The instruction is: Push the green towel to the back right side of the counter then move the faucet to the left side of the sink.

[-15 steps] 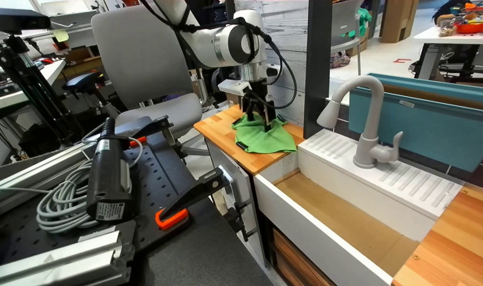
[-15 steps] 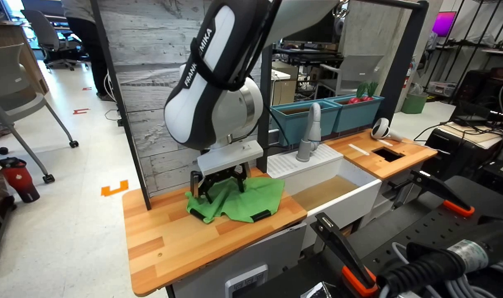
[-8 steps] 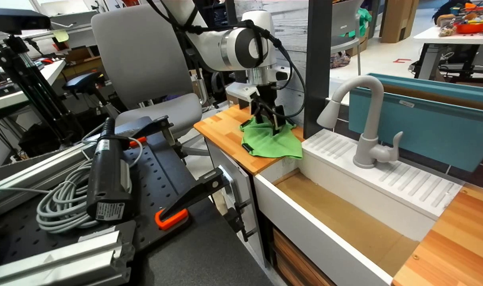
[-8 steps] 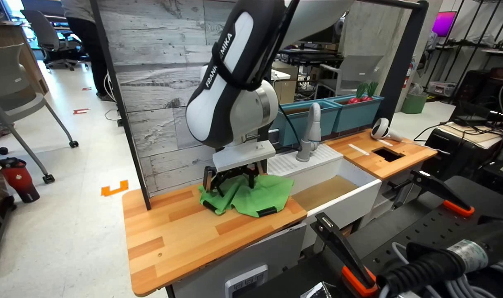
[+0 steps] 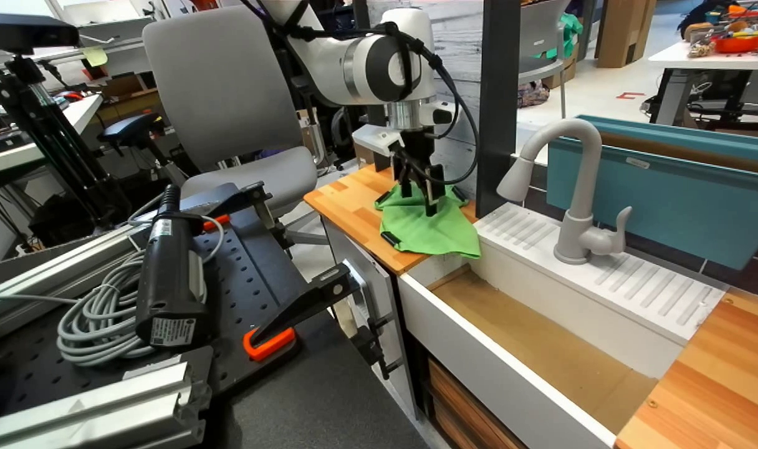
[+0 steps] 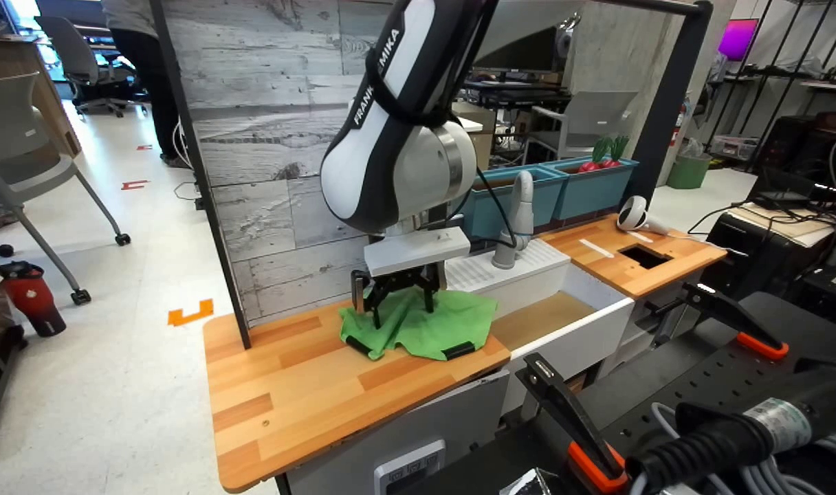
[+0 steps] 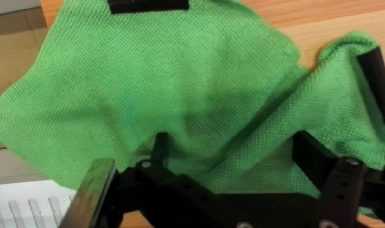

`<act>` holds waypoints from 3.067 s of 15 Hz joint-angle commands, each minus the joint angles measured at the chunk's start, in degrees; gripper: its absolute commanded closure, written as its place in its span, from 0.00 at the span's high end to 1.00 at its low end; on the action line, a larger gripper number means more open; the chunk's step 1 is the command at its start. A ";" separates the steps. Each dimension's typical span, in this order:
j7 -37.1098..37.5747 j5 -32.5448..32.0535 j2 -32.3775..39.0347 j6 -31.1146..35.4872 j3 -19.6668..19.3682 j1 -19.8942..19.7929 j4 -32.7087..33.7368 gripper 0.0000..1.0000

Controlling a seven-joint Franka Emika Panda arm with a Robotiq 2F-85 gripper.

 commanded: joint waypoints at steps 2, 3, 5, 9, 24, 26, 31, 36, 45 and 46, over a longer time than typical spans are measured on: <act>-0.94 1.32 -7.85 -0.21 0.96 0.45 -9.80 1.00; -0.88 1.18 -10.02 -0.15 0.80 0.64 -12.50 1.00; -0.24 0.82 -14.46 0.95 0.29 1.02 -17.98 1.00; 0.20 -0.25 -24.51 1.93 -1.51 1.05 -29.54 1.00; -1.60 -7.34 -41.77 7.49 -8.84 -8.88 -39.89 1.00; -3.18 -4.45 -40.35 11.08 -6.94 -10.87 -38.44 1.00; -9.85 5.80 -36.00 13.11 -1.43 -16.53 -33.98 1.00; -14.55 11.69 -31.37 11.07 1.21 -21.28 -28.79 1.00; -14.80 11.75 -24.88 9.26 0.86 -22.00 -22.94 0.56; -14.71 11.69 -24.34 9.34 0.81 -21.93 -22.46 0.49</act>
